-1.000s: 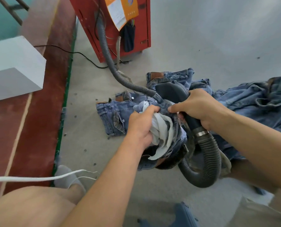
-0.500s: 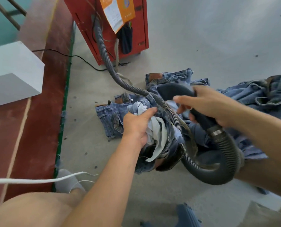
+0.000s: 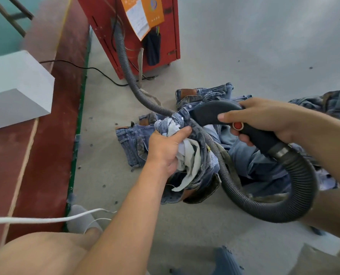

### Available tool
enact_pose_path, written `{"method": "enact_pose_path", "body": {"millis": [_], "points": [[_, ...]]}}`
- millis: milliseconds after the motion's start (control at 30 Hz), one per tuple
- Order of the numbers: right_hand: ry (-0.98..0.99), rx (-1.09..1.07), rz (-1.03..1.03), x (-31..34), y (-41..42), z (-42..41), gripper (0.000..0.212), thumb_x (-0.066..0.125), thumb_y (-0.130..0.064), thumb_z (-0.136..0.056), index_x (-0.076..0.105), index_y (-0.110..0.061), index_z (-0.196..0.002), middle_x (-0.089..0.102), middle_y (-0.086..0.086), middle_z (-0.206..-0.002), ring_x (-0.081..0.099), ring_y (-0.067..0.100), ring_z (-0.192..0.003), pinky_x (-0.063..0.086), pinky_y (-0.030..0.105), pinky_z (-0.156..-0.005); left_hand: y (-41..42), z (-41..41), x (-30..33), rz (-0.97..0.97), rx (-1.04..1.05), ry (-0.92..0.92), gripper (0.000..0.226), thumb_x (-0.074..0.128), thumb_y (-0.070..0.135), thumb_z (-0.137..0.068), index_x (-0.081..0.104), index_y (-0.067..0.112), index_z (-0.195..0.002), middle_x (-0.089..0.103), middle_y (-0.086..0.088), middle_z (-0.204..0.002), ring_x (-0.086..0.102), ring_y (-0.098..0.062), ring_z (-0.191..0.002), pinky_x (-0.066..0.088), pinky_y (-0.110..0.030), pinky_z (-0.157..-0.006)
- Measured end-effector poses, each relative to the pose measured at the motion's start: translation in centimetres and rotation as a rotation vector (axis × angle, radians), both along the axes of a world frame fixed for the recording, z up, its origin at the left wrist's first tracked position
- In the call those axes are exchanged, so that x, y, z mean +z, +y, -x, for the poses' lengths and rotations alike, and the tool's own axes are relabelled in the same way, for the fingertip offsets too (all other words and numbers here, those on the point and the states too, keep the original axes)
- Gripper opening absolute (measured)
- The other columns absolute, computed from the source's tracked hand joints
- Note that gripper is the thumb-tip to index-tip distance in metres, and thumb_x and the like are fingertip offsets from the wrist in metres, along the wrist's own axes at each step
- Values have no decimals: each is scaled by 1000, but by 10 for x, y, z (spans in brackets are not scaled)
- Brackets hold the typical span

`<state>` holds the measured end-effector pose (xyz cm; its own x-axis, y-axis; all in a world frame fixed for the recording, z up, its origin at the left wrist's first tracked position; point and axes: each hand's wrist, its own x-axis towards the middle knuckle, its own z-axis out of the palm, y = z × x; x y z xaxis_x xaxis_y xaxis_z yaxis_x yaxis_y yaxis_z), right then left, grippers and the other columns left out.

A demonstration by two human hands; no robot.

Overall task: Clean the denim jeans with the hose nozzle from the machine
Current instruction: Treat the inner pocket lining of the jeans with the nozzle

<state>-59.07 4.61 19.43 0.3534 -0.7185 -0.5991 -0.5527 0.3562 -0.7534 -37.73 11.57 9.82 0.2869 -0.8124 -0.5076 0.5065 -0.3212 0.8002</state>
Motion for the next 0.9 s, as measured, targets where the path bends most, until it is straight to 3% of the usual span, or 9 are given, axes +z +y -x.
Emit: {"method": "enact_pose_path", "body": {"millis": [133,233,333,400,533,600,700,800,900], "points": [[-36,90,-77,5,-3,15,37,82,-38,-89,60,-8,-88,62,9,-72,56,19,-52,54,31,-49,1,-3,4,20,0,37,21,77,-10,-82,70,-6,-102,77,-12,-78,76,-24,-67,60,-35,-61],[22,224,-107,5,1,12,36,83,-38,-87,63,-9,-82,64,8,-66,58,18,-51,53,29,-48,1,-2,6,9,-24,47,26,76,-11,-82,67,-9,-107,76,-15,-78,74,-26,-65,59,-34,-60],[-57,155,-84,2,2,3,24,81,-12,-89,58,-5,-97,61,8,-60,58,15,-47,50,26,-44,3,-2,4,19,-57,67,10,75,-11,-84,72,-5,-91,77,-16,-79,75,-26,-67,60,-35,-63],[-112,147,-92,4,0,5,32,77,1,-88,54,-1,-110,63,13,-68,58,17,-51,51,26,-47,4,-3,4,6,-46,70,8,75,-11,-83,72,-3,-85,77,-16,-77,75,-26,-65,60,-35,-62],[-122,288,-57,8,3,13,38,79,0,-88,59,-6,-119,74,16,-97,60,18,-65,57,30,-59,3,-5,7,-5,-11,89,23,76,-10,-83,68,-13,-104,76,-18,-80,75,-28,-67,61,-37,-64],[-79,333,-47,12,4,17,35,86,-8,-84,62,-6,-110,70,17,-81,59,21,-63,55,30,-57,4,-6,8,6,-2,91,34,76,-9,-83,65,-16,-114,77,-18,-83,75,-28,-69,61,-37,-64],[-6,371,-92,17,3,22,34,92,-15,-76,64,-6,-92,61,18,-66,57,25,-56,51,30,-49,4,-7,9,22,-27,75,30,76,-9,-83,67,-12,-112,77,-17,-81,76,-27,-69,61,-36,-63],[-1,351,-151,14,4,14,39,89,-16,-77,59,-1,-97,62,16,-65,58,23,-54,51,28,-47,4,-7,6,22,-86,49,12,74,-10,-85,72,-5,-96,76,-18,-81,74,-29,-70,62,-40,-66],[-127,166,-148,6,4,1,27,78,-8,-90,55,-1,-102,67,9,-69,57,16,-52,53,26,-49,8,-6,5,15,-145,60,10,72,-9,-87,74,0,-86,77,-17,-83,75,-29,-72,63,-40,-70]]}}
